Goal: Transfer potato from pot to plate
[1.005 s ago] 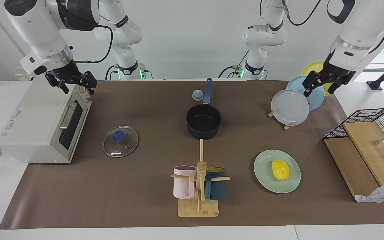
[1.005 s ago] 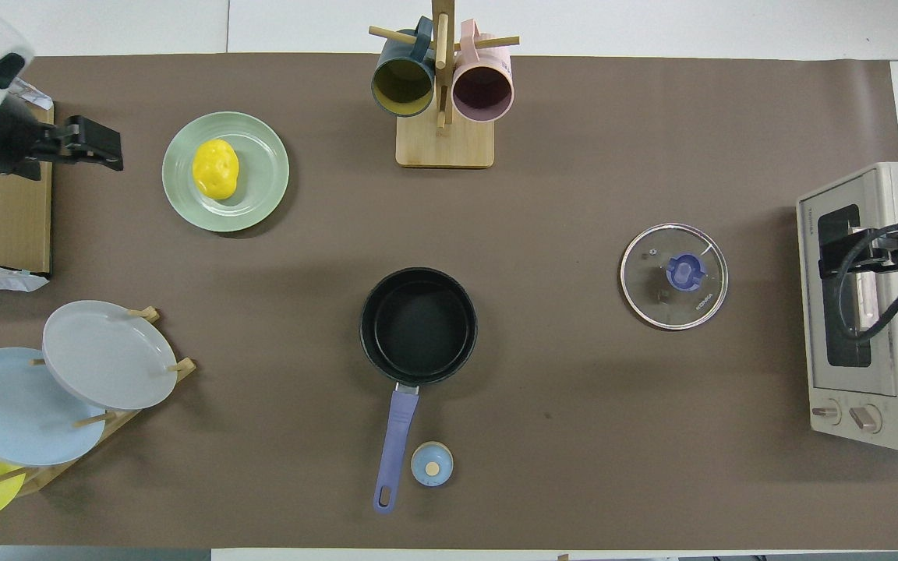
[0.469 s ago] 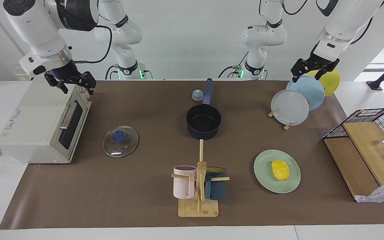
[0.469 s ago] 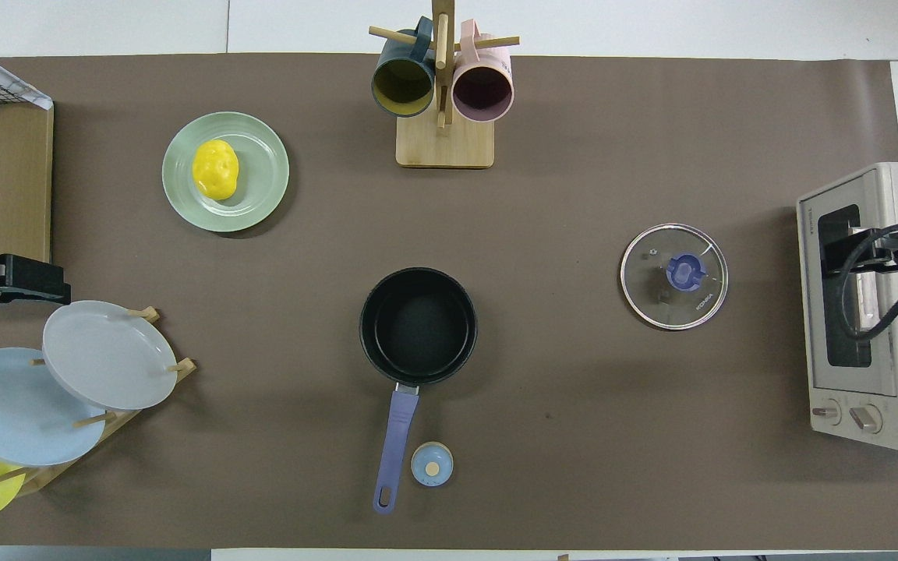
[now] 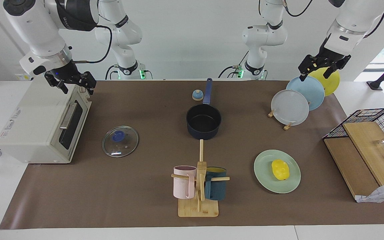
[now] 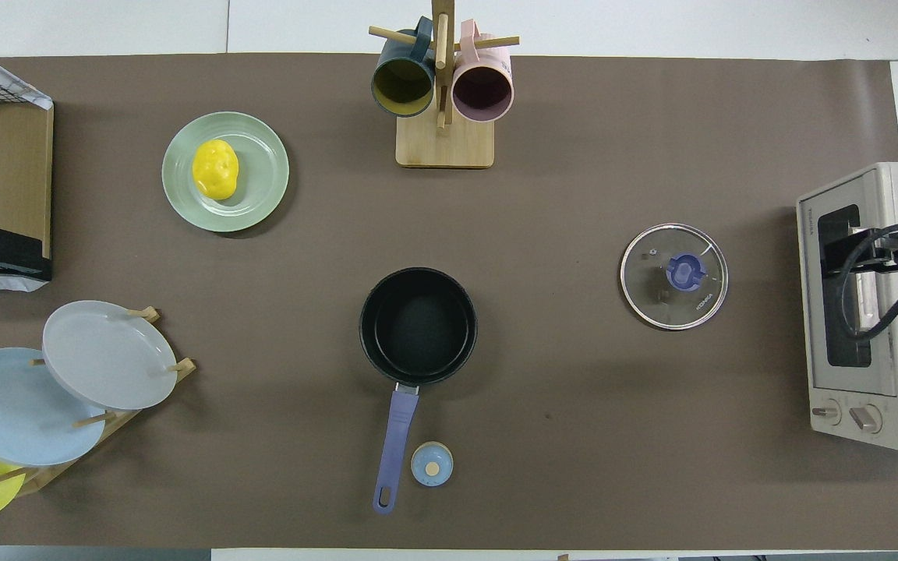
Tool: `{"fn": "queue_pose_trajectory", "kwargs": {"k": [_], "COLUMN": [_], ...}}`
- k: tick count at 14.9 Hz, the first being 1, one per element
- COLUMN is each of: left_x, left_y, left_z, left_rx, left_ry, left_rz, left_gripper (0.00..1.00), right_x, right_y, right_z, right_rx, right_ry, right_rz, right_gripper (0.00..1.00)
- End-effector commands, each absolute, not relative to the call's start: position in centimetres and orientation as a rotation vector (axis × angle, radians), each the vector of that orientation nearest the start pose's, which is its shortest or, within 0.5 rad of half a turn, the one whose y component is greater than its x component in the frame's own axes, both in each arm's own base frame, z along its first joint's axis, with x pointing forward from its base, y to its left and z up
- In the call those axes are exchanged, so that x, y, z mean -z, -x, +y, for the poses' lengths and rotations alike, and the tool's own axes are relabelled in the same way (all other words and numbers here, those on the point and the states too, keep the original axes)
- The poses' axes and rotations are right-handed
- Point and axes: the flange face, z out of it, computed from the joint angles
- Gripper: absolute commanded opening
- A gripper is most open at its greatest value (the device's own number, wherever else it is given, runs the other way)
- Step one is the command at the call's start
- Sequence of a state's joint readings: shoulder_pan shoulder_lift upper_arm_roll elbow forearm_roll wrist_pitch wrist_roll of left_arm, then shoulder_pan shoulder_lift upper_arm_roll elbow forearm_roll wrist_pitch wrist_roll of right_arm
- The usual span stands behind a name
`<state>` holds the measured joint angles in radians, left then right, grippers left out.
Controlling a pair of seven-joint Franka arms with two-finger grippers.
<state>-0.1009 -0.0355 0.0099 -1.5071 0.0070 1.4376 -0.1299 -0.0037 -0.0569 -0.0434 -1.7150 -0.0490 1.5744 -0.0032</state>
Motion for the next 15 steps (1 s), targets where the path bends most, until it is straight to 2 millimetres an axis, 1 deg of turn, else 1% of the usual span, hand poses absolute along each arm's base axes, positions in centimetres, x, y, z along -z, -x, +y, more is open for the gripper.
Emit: {"fn": "queue_pose_trajectory", "kwargs": {"k": [1, 4, 6, 7, 9, 11, 13, 15], "left_x": [-65.6, -65.9, -65.4, -64.8, -64.6, -64.7, -65.5, -65.3], "left_y": [-53.5, -53.1, -52.6, -52.0, -51.6, -51.6, -51.3, -51.5], "left_z": [-4.9, -4.9, -5.0, -5.0, -5.3, -5.3, -5.1, -5.2], "left_rx": [-0.034, -0.043, -0.098, -0.163, -0.201, -0.182, -0.140, -0.130], "left_ry": [3.154, 3.153, 3.149, 3.141, 3.136, 3.138, 3.144, 3.145], "left_rz": [-0.066, -0.060, -0.050, -0.050, -0.045, -0.043, -0.040, -0.038], "left_gripper": [1.00, 1.00, 1.00, 1.00, 1.00, 1.00, 1.00, 1.00], "right_x": [-58.9, -58.9, -58.9, -58.9, -58.9, -58.9, -58.9, -58.9], "right_y": [-53.2, -53.2, -53.2, -53.2, -53.2, -53.2, -53.2, -53.2], "right_z": [-3.2, -3.2, -3.2, -3.2, -3.2, -3.2, -3.2, -3.2], "right_rx": [-0.141, -0.141, -0.141, -0.141, -0.141, -0.141, -0.141, -0.141], "right_ry": [3.156, 3.156, 3.156, 3.156, 3.156, 3.156, 3.156, 3.156], "right_rz": [0.093, 0.093, 0.093, 0.093, 0.093, 0.093, 0.093, 0.093], "right_gripper": [1.00, 1.00, 1.00, 1.00, 1.00, 1.00, 1.00, 1.00]}}
